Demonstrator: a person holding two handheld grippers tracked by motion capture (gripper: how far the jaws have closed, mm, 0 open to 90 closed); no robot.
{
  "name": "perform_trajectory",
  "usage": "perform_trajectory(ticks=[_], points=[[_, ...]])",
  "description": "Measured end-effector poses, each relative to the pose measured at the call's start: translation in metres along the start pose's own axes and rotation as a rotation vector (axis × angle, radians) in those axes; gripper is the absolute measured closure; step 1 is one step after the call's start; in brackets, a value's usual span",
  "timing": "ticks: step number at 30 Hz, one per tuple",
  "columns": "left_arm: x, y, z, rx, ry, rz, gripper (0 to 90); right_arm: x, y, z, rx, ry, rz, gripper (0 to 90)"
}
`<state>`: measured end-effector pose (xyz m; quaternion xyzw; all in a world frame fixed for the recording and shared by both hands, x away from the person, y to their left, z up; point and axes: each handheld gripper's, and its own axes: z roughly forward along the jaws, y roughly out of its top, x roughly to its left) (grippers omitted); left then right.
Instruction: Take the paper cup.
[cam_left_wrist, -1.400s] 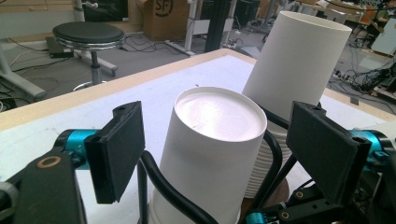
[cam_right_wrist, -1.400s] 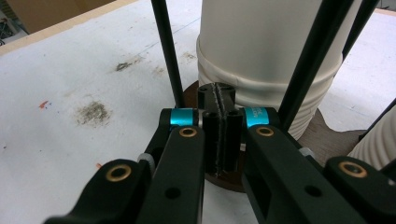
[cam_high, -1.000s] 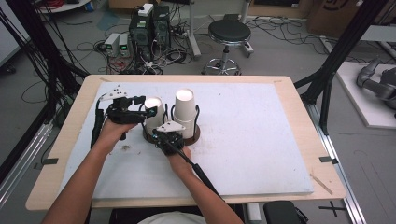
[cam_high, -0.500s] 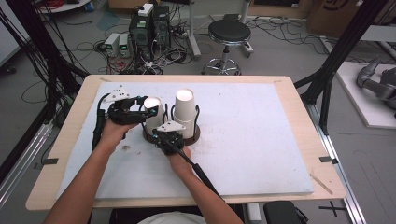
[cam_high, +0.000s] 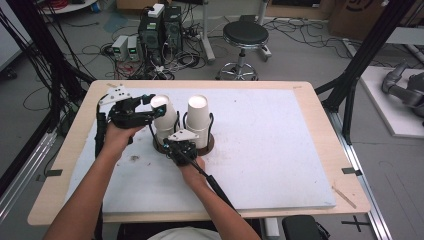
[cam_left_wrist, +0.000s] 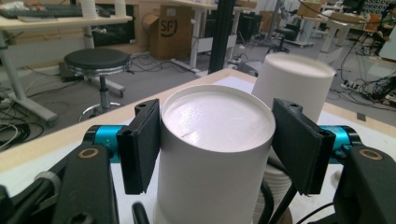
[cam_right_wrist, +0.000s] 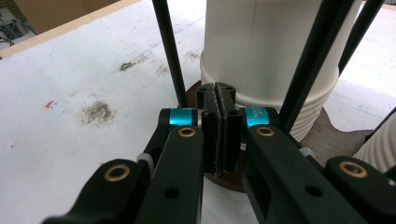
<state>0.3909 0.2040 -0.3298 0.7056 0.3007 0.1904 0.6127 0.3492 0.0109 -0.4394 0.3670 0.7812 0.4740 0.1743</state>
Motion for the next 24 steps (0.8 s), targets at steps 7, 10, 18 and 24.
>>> perform_trajectory(ticks=[7, 10, 18, 24], points=[[-0.005, 0.013, -0.004, -0.01, 0.013, 0.012, 35.3, -0.003, 0.001, -0.001, 0.019, 0.057, -0.017, 81.6], [-0.007, 0.02, -0.007, -0.025, 0.015, 0.006, 35.3, -0.006, 0.003, -0.005, 0.031, 0.092, -0.014, 79.2], [-0.019, 0.042, -0.019, -0.038, 0.006, 0.017, 35.4, -0.017, 0.01, -0.028, 0.083, 0.198, -0.064, 60.2], [-0.027, 0.045, -0.027, -0.037, -0.011, 0.012, 35.4, -0.039, 0.015, -0.058, 0.06, 0.307, -0.087, 48.3]])
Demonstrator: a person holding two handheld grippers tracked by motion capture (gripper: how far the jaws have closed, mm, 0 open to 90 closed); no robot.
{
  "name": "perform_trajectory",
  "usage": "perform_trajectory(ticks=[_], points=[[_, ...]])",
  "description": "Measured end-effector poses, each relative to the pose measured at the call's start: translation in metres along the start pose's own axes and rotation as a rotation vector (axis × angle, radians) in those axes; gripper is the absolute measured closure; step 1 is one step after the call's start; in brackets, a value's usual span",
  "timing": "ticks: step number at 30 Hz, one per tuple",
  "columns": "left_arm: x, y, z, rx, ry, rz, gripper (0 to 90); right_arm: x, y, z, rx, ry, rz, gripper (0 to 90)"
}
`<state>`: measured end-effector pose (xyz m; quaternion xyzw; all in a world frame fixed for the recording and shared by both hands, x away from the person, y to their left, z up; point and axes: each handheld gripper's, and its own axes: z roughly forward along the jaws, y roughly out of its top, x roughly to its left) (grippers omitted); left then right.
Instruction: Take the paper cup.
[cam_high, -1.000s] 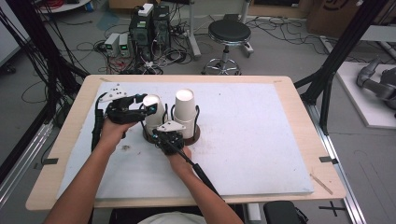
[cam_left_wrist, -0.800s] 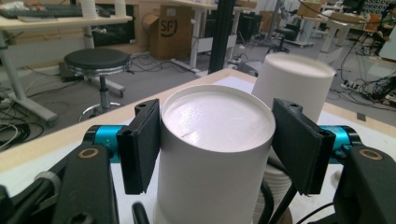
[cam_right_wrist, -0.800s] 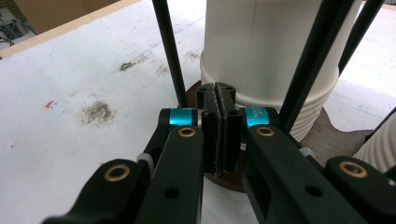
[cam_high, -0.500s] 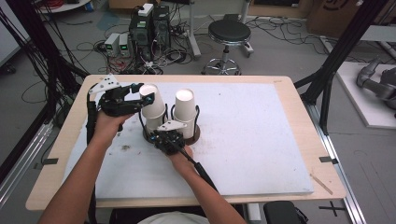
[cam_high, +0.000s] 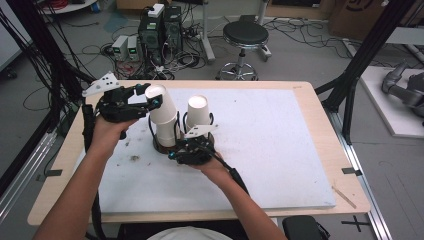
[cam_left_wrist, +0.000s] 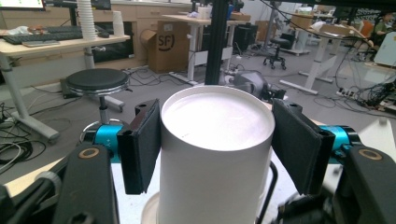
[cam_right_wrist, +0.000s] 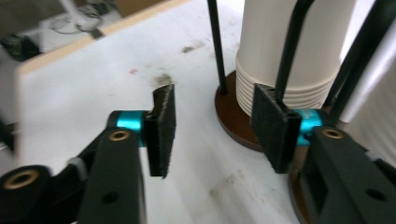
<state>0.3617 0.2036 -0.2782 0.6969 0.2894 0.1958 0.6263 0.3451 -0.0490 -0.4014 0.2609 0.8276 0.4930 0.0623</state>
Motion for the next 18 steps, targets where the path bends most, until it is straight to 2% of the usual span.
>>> perform_trajectory(ticks=[4, 8, 14, 18], points=[[-0.004, 0.003, -0.006, -0.012, -0.024, -0.018, 35.4, -0.01, -0.003, -0.026, -0.017, 0.048, -0.011, 44.3], [-0.01, 0.005, -0.012, -0.012, -0.041, -0.017, 35.4, -0.022, -0.009, -0.052, -0.032, 0.066, -0.028, 37.9], [-0.026, 0.0, -0.018, 0.004, -0.063, -0.009, 35.4, -0.04, -0.023, -0.089, -0.053, 0.029, -0.05, 26.0], [-0.033, -0.01, -0.019, 0.008, -0.077, -0.018, 35.4, -0.056, -0.032, -0.107, -0.02, -0.005, -0.032, 21.1]])
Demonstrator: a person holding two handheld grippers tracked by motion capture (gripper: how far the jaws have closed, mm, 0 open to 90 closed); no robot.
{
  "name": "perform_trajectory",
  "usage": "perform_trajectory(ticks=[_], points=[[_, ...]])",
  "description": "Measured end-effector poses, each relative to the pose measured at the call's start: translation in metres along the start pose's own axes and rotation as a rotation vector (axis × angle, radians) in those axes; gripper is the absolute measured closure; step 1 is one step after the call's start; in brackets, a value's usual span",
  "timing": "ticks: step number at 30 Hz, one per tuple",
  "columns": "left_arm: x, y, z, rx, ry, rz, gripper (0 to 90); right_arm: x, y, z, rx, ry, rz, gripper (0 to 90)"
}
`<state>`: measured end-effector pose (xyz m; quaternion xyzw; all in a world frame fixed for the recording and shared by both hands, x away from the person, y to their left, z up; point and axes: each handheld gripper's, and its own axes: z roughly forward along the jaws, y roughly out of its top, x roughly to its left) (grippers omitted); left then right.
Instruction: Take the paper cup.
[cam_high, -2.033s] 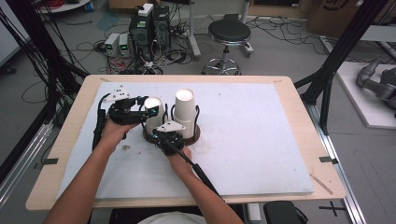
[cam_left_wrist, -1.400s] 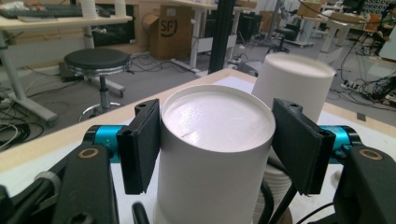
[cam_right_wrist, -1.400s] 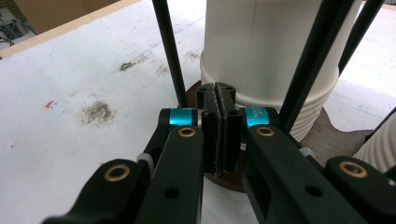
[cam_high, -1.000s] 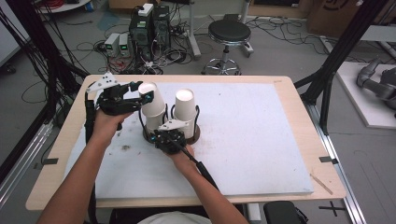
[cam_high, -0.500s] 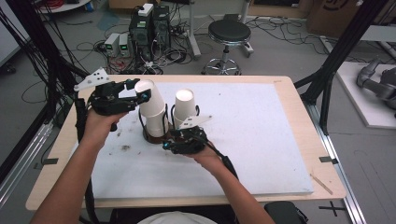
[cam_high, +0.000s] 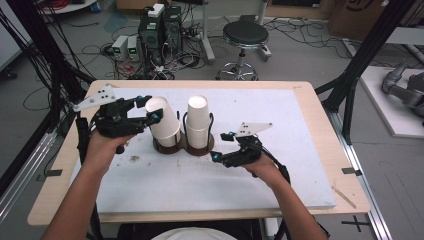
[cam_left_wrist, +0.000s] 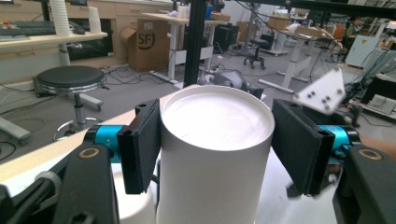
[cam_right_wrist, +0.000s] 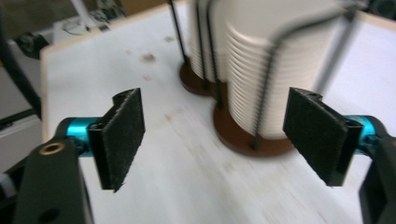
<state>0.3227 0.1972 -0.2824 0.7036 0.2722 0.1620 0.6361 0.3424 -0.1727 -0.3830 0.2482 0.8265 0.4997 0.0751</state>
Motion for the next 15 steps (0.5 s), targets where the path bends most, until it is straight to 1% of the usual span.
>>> perform_trajectory(ticks=[2, 4, 5, 7, 8, 10, 13, 15], points=[[-0.002, -0.008, -0.001, 0.003, -0.002, -0.012, 35.4, -0.006, -0.006, -0.009, 0.021, -0.043, 0.009, 21.1], [-0.002, -0.016, -0.002, 0.006, 0.002, -0.027, 35.4, -0.01, -0.012, -0.018, 0.031, -0.067, 0.011, 21.1], [-0.003, -0.02, -0.004, 0.003, 0.009, -0.034, 35.4, -0.013, -0.016, -0.021, 0.028, -0.081, 0.006, 21.1], [-0.006, -0.024, -0.006, -0.011, 0.014, -0.04, 35.4, -0.017, -0.023, -0.027, 0.014, -0.117, 0.016, 21.1], [-0.008, -0.025, -0.006, -0.021, 0.014, -0.04, 35.4, -0.019, -0.025, -0.03, 0.004, -0.129, 0.015, 21.1], [-0.01, -0.025, -0.005, -0.024, 0.018, -0.034, 35.4, -0.023, -0.029, -0.036, -0.019, -0.157, 0.005, 21.0], [-0.013, -0.024, 0.001, -0.026, 0.011, -0.021, 35.3, -0.028, -0.032, -0.042, -0.038, -0.175, -0.016, 21.1], [-0.014, -0.025, 0.005, -0.022, 0.006, -0.01, 35.4, -0.031, -0.034, -0.044, -0.048, -0.176, -0.041, 21.1]])
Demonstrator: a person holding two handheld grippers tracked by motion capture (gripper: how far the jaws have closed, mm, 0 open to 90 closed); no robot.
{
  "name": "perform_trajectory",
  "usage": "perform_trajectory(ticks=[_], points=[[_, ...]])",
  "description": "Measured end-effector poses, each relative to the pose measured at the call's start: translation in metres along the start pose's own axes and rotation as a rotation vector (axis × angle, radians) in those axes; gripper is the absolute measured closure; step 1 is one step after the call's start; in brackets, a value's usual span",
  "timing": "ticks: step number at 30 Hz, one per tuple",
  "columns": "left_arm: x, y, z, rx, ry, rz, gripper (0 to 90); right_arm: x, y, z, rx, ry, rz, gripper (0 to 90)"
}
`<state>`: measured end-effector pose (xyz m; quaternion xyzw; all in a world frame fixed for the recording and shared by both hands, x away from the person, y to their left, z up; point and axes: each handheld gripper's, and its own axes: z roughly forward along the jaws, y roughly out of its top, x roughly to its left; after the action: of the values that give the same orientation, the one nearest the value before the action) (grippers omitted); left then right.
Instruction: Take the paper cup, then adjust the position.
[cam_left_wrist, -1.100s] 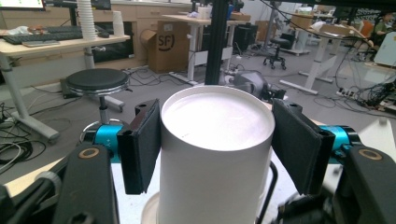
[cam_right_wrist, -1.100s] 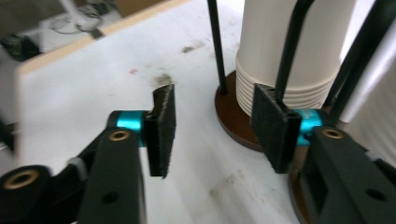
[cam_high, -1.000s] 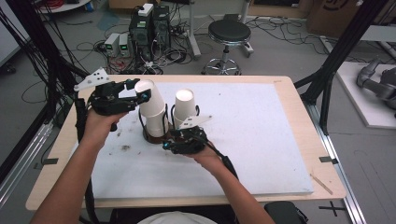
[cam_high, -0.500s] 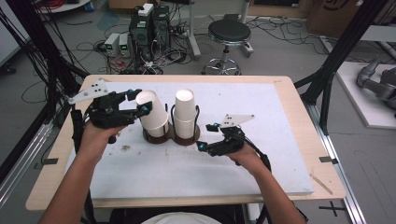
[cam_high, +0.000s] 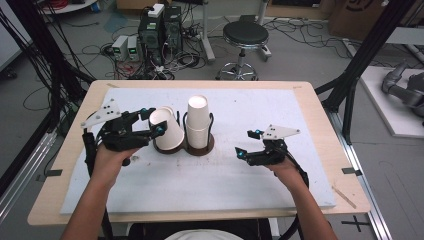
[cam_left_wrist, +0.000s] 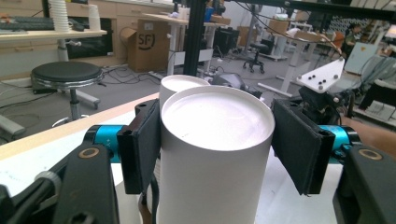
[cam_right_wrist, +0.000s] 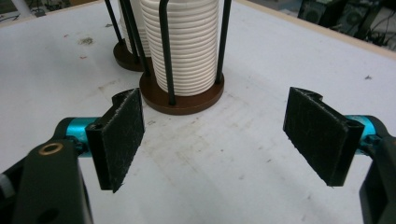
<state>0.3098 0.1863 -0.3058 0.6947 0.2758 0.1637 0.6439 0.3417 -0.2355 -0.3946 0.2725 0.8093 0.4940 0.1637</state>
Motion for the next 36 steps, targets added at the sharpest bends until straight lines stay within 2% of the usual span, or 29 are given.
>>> perform_trajectory(ticks=[2, 5, 6, 14, 18, 25, 27, 30, 33, 36], points=[[-0.001, -0.002, 0.003, 0.009, -0.009, 0.005, 35.3, -0.004, 0.0, 0.0, -0.015, -0.03, -0.024, 21.1], [0.0, -0.005, 0.006, 0.02, -0.019, 0.005, 35.3, -0.009, -0.001, 0.001, -0.024, -0.036, -0.01, 21.1], [0.0, -0.006, 0.007, 0.022, -0.02, 0.005, 35.3, -0.009, -0.001, 0.001, -0.018, -0.026, 0.004, 21.1], [-0.001, -0.009, 0.008, 0.029, -0.033, 0.0, 35.3, -0.007, 0.0, 0.002, 0.0, 0.032, 0.025, 21.2], [-0.003, -0.012, 0.013, 0.049, -0.051, 0.002, 35.3, -0.005, 0.0, 0.001, 0.013, 0.084, 0.031, 21.2], [-0.004, -0.025, 0.024, 0.065, -0.094, -0.004, 35.3, 0.004, 0.002, 0.001, 0.0, 0.139, 0.007, 21.1], [-0.005, -0.029, 0.028, 0.068, -0.105, -0.004, 35.3, 0.006, 0.002, 0.001, 0.001, 0.139, 0.005, 21.1], [-0.008, -0.034, 0.034, 0.069, -0.123, -0.009, 35.3, 0.01, 0.003, -0.001, -0.02, 0.147, 0.001, 21.1], [-0.012, -0.036, 0.04, 0.066, -0.156, -0.006, 35.3, 0.015, 0.004, -0.004, -0.059, 0.169, 0.005, 21.1], [-0.016, -0.036, 0.047, 0.072, -0.191, 0.0, 35.3, 0.023, 0.006, -0.005, -0.074, 0.201, -0.003, 21.1]])
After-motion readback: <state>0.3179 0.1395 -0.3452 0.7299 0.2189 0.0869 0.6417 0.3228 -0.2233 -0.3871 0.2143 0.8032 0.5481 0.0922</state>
